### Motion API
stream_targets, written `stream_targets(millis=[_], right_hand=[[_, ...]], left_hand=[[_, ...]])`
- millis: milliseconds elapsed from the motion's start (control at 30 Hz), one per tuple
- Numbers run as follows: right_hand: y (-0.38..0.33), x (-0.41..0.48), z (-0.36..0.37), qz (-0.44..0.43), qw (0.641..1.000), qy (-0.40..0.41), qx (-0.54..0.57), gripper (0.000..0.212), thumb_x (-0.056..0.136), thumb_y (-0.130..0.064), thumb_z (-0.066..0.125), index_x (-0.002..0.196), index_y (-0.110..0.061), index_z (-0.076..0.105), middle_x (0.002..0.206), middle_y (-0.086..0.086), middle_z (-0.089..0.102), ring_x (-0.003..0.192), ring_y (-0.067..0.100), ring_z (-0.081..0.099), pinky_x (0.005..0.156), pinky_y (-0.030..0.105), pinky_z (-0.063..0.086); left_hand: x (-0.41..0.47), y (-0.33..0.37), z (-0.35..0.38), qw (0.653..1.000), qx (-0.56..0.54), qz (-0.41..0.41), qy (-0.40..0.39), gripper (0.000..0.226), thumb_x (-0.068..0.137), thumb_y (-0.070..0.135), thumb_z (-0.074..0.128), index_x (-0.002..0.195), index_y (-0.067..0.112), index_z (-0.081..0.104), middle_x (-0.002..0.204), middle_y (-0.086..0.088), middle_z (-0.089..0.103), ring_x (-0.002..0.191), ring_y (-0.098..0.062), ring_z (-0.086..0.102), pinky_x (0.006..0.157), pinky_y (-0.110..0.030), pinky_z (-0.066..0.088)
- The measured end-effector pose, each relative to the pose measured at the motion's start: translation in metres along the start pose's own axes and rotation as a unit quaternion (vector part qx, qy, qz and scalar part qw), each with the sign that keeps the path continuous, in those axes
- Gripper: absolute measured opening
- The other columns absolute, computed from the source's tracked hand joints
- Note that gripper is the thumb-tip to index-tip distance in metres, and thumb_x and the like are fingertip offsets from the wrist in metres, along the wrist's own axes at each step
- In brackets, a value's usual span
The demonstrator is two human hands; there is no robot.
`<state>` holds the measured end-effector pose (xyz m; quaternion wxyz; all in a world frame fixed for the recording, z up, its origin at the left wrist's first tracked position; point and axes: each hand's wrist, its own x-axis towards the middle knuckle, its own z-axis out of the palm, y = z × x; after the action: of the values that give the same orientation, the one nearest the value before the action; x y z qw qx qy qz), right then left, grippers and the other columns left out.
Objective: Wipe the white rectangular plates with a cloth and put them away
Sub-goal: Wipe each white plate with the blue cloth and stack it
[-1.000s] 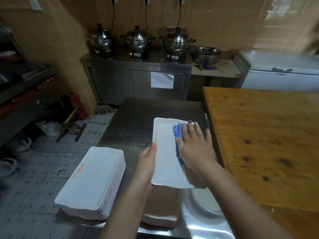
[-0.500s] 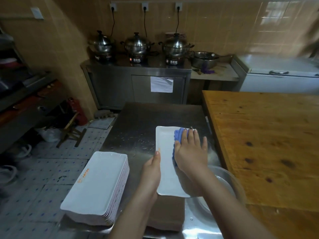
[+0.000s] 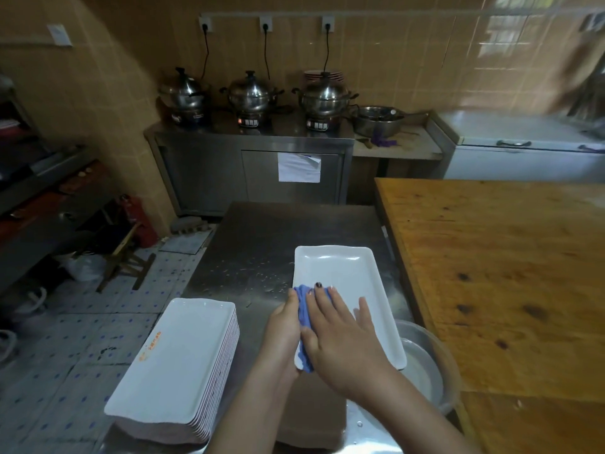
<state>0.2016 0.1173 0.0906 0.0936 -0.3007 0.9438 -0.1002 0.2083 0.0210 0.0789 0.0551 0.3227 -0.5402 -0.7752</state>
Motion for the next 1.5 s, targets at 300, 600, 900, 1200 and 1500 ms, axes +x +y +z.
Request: stream_targets(millis=[300,600,900,1200,1500], right_hand=[[0.057,-0.010,0.001,0.094,0.991,0.028,-0.091,0.056,0.100,-0.041,0.008,0.151,-0.025,-0.009,0.159,-0.008,-0.015,0.143,0.015,-0.023,0.112,0.048,-0.017],[0.040,0.003,0.019,0.032,0.999,0.011,-0.014,0.060,0.099,-0.045,0.009,0.149,-0.025,-0.018,0.157,-0.004,-0.023,0.141,0.013,-0.027,0.111,0.044,-0.019],[0.040,0.032,0.001,0.026,0.992,0.066,-0.100,0.056,0.100,-0.040,0.008,0.150,-0.025,-0.011,0.159,-0.003,-0.016,0.144,0.019,-0.021,0.110,0.051,-0.017],[0.031,0.026,0.014,-0.029,0.994,0.065,-0.083,0.056,0.099,-0.042,0.011,0.151,-0.026,-0.004,0.160,-0.004,-0.010,0.145,0.015,-0.017,0.111,0.048,-0.016],[0.036,0.008,0.028,0.026,0.998,0.029,-0.045,0.058,0.099,-0.043,0.009,0.150,-0.024,-0.012,0.158,-0.003,-0.018,0.140,0.013,-0.028,0.111,0.047,-0.016]], left_hand=[[0.000,0.005,0.000,0.995,0.085,0.043,0.009,0.039,0.097,0.040,0.041,0.077,0.016,0.063,0.060,0.004,0.069,0.049,-0.010,0.066,0.043,-0.018,0.050],[0.006,0.004,0.001,0.996,0.071,0.041,0.030,0.039,0.098,0.038,0.040,0.077,0.016,0.065,0.069,0.001,0.071,0.067,-0.019,0.068,0.062,-0.028,0.054],[0.005,0.012,-0.004,0.997,0.053,0.047,0.037,0.036,0.099,0.034,0.040,0.085,0.012,0.065,0.065,0.001,0.070,0.059,-0.016,0.068,0.051,-0.021,0.051],[0.006,0.010,-0.005,0.994,0.097,0.036,0.028,0.035,0.099,0.032,0.039,0.083,0.015,0.065,0.072,-0.002,0.066,0.063,-0.016,0.063,0.053,-0.022,0.048],[0.010,0.019,-0.013,0.989,0.121,0.071,0.043,0.037,0.098,0.036,0.040,0.088,0.013,0.066,0.078,-0.002,0.069,0.075,-0.022,0.067,0.064,-0.026,0.050]])
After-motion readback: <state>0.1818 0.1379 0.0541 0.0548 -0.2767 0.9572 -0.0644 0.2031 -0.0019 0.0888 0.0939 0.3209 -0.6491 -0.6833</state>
